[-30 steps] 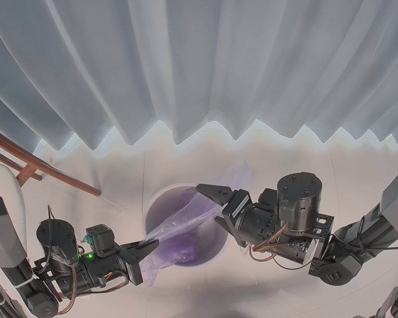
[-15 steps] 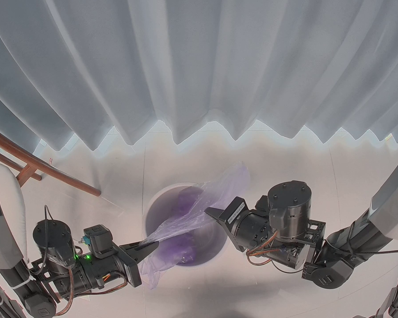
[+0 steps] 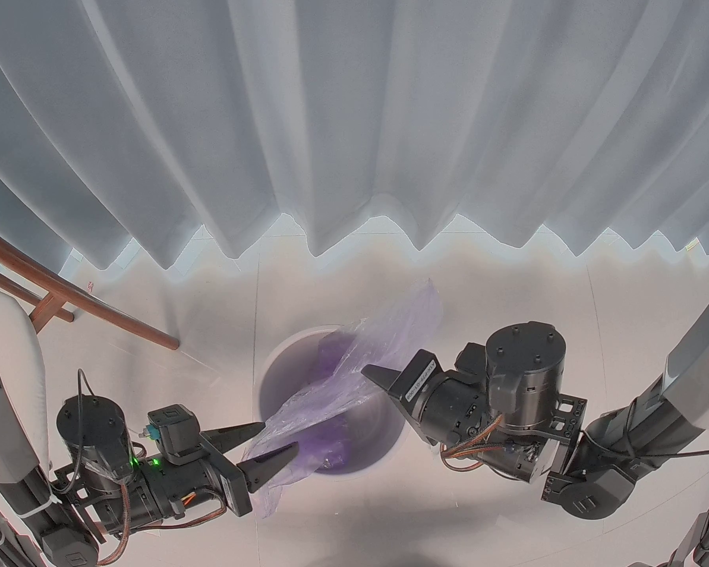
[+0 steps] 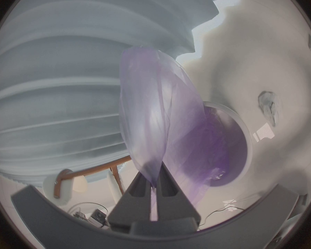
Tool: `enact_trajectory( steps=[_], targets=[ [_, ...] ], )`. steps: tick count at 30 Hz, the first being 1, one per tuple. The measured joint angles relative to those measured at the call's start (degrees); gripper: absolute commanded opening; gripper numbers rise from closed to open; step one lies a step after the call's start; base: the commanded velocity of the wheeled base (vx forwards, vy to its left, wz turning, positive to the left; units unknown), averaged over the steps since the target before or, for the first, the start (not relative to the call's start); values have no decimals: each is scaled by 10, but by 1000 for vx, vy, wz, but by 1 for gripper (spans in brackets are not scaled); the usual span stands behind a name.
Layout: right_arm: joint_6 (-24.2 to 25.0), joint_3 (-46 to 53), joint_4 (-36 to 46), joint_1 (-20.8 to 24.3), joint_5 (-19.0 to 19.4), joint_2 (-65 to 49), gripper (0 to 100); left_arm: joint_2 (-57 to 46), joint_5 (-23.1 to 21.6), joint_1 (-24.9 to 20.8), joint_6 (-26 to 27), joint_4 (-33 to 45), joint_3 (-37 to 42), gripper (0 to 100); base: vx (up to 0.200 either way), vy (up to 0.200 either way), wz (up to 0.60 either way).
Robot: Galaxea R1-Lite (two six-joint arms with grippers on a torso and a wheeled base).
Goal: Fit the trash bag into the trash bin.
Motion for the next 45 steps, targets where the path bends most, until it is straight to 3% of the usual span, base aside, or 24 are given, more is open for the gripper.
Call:
enact_trajectory(
  steps=[6, 17, 32, 38, 45],
  targets=[
    [-90, 28, -5, -3, 25, -4, 0, 0, 0, 1, -9, 0, -9, 100, 0, 0, 0],
    [-242, 93, -102, -74, 181, -6, 0, 0, 0, 2, -13, 0, -12, 100, 0, 0, 0],
    [-246, 98, -123, -99, 197, 0, 0, 10, -7, 14, -10, 0, 3, 100, 0, 0, 0],
    [-227, 91, -123, -110, 197, 1, 0, -27, -66, 50, 2, 8, 4, 100, 0, 0, 0],
    [-197, 71, -120, -118, 213, 1, 0, -50, -123, 88, 67, 91, 4, 100, 0, 0, 0]
  ],
)
